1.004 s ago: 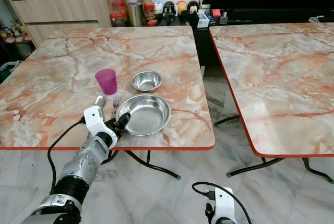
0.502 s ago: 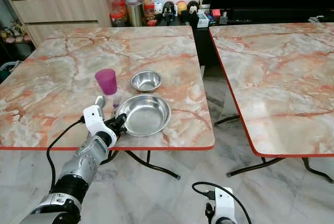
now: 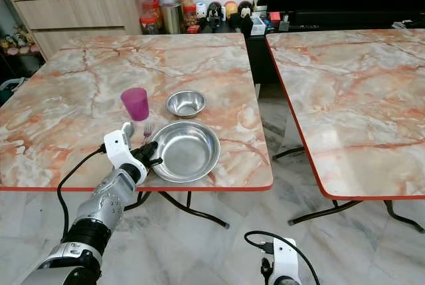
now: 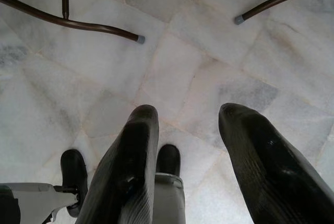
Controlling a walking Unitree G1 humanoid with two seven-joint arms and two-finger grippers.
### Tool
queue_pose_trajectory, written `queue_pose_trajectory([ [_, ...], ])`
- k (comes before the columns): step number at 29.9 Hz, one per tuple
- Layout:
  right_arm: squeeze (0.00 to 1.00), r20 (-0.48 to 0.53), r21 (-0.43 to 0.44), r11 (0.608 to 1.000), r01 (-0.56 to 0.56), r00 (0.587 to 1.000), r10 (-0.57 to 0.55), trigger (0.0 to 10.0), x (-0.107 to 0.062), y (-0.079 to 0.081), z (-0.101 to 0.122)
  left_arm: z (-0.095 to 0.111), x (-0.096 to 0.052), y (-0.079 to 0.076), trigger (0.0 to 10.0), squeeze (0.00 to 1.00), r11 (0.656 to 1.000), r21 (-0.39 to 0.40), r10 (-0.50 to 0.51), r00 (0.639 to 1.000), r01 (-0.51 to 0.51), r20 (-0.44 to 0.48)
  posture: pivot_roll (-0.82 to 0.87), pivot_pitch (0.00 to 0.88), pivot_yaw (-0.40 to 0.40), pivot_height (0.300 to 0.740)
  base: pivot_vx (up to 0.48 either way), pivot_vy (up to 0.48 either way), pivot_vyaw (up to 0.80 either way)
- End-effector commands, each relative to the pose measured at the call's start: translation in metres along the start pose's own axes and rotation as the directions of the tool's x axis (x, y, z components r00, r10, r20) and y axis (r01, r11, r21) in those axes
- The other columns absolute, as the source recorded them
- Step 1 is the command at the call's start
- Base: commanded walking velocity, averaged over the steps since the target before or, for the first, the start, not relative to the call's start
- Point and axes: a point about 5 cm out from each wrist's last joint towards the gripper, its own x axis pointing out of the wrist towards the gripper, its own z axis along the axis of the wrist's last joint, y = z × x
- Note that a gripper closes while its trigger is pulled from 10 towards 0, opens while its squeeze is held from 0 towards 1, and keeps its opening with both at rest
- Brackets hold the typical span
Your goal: Setting the table
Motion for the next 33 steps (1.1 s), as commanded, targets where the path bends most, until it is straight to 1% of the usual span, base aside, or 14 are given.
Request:
queue_pose_trajectory([
  [1, 0.0, 0.005, 0.018, 1.0, 0.0, 1.0, 0.0, 10.0, 0.001, 0.002, 0.004, 0.002, 0.0, 0.001, 0.0, 0.0, 1.0, 0.008, -0.002, 1.0, 0.002, -0.001, 0.08, 0.0, 0.037, 0.74, 0.0, 0.0, 0.0],
  [3, 0.0, 0.006, 0.019, 1.0, 0.001, 1.0, -0.001, 10.0, 0.001, 0.001, 0.004, 0.003, -0.001, -0.004, 0.0, 0.0, 0.999, -0.027, -0.042, 0.999, 0.043, 0.031, 0.08, 0.0, 0.036, 0.74, 0.0, 0.0, 0.0],
  [4, 0.0, 0.006, 0.02, 1.0, 0.001, 1.0, -0.001, 10.0, 0.001, 0.001, 0.004, 0.005, -0.002, -0.008, 0.5, 0.0, 0.997, -0.036, -0.073, 0.995, 0.075, 0.061, 0.08, 0.0, 0.035, 0.74, 0.0, 0.0, 0.0],
  [5, 0.0, 0.007, 0.021, 1.0, 0.002, 1.0, -0.002, 10.0, 0.001, 0.001, 0.004, 0.006, -0.003, -0.012, 7.1, 0.0, 0.994, -0.039, -0.1, 0.991, 0.104, 0.089, 0.08, 0.0, 0.035, 0.74, 0.0, 0.0, 0.0],
  [6, 0.0, 0.007, 0.021, 1.0, 0.002, 1.0, -0.002, 10.0, 0.001, 0.001, 0.004, 0.007, -0.004, -0.015, 7.1, 0.0, 0.992, -0.039, -0.117, 0.987, 0.121, 0.107, 0.08, 0.0, 0.035, 0.74, 0.0, 0.0, 0.0],
  [7, 0.0, 0.008, 0.023, 1.0, 0.002, 1.0, -0.002, 10.0, 0.001, 0.0, 0.005, 0.009, -0.005, -0.02, 10.0, 0.0, 0.988, -0.049, -0.14, 0.98, 0.148, 0.14, 0.08, 0.0, 0.033, 0.74, 0.0, 0.0, 0.0],
  [8, 0.0, 0.008, 0.023, 1.0, 0.002, 1.0, -0.002, 10.0, 0.001, 0.0, 0.005, 0.009, -0.005, -0.022, 10.0, 0.0, 0.986, -0.049, -0.148, 0.977, 0.157, 0.152, 0.08, 0.0, 0.033, 0.74, 0.0, 0.0, 0.0],
  [13, 0.0, 0.011, 0.026, 1.0, 0.004, 1.0, -0.004, 10.0, 0.001, 0.0, 0.006, 0.01, -0.008, -0.027, 10.0, 0.0, 0.978, -0.098, -0.163, 0.966, 0.185, 0.202, 0.07, 0.0, 0.033, 0.74, 0.0, 0.0, 0.0],
  [14, 0.0, 0.012, 0.026, 1.0, 0.003, 1.0, -0.003, 10.0, 0.001, 0.0, 0.006, 0.013, -0.009, -0.028, 10.0, 0.0, 0.976, -0.108, -0.161, 0.96, 0.189, 0.229, 0.07, 0.0, 0.032, 0.74, 0.0, 0.0, 0.0],
  [16, 0.0, 0.012, 0.027, 1.0, 0.003, 1.0, -0.003, 10.0, 0.001, -0.001, 0.006, 0.014, -0.009, -0.029, 10.0, 0.0, 0.976, -0.107, -0.16, 0.956, 0.191, 0.247, 0.08, 0.0, 0.028, 0.74, 0.0, -0.285, 0.0],
  [21, 0.0, 0.015, 0.028, 1.0, 0.004, 1.0, -0.005, 10.0, 0.001, -0.001, 0.007, 0.021, -0.01, -0.027, 10.0, 0.0, 0.974, -0.13, -0.14, 0.947, 0.184, 0.29, 0.07, 0.0, 0.022, 0.74, 0.0, -0.435, 0.0],
  [27, 0.0, 0.017, 0.023, 1.0, 0.006, 1.0, -0.006, 10.0, 0.001, -0.002, 0.008, 0.025, -0.011, -0.027, 10.0, 0.0, 0.977, -0.12, -0.134, 0.941, 0.179, 0.31, 0.07, 0.0, 0.018, 0.74, 0.0, -0.454, 0.0],
  [33, 0.0, 0.016, 0.014, 1.0, 0.002, 1.0, -0.002, 10.0, 0.001, -0.002, 0.008, 0.025, -0.01, -0.026, 10.0, 0.0, 0.977, -0.13, -0.119, 0.942, 0.167, 0.313, 0.07, 0.0, 0.02, 0.74, 0.0, -0.458, 0.0],
])
